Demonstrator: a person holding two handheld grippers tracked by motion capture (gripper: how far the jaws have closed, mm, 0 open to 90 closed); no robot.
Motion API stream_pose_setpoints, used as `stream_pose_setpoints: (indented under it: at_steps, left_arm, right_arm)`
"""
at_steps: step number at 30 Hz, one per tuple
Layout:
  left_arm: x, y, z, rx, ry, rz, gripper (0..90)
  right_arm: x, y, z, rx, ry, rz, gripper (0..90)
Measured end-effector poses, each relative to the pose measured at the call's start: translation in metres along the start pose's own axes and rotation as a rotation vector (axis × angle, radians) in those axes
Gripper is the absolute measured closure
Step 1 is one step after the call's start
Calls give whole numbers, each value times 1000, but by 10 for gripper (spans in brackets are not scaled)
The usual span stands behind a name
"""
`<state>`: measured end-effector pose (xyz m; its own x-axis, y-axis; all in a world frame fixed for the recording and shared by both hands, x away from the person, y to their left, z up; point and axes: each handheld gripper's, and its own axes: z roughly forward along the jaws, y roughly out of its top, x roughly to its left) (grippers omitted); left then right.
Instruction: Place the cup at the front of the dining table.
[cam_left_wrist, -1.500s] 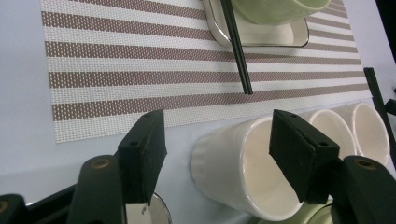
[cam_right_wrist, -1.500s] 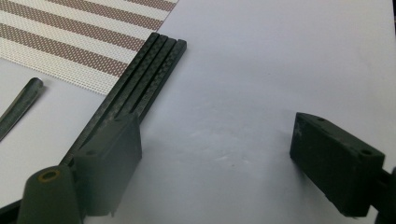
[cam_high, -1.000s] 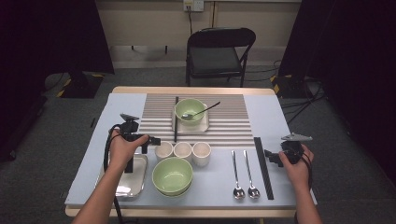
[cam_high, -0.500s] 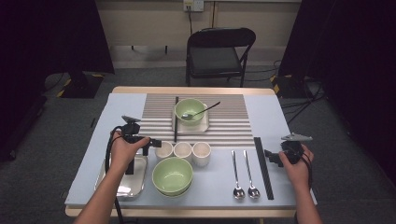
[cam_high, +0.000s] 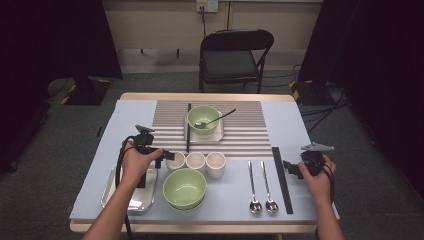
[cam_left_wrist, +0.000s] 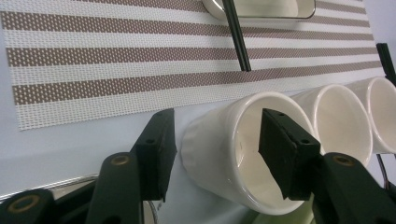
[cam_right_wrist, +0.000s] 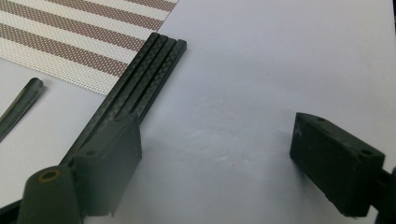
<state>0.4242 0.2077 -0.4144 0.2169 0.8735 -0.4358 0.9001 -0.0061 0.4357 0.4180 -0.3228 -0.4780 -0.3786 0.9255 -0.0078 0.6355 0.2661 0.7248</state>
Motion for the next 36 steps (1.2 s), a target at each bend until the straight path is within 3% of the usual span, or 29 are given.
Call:
stream_pose_setpoints:
  at_steps: [13, 27, 36]
  left_arm:
    - [-5, 0, 8, 42, 28, 25, 565]
    - [-6, 1, 13, 62, 49, 1, 680]
    - [-6, 1, 14, 67, 65, -17, 697]
  right_arm:
    - [0, 0, 0, 0, 0, 0, 151]
    - [0, 0, 0, 0, 0, 0, 151]
    - [0, 0, 0, 0, 0, 0, 151]
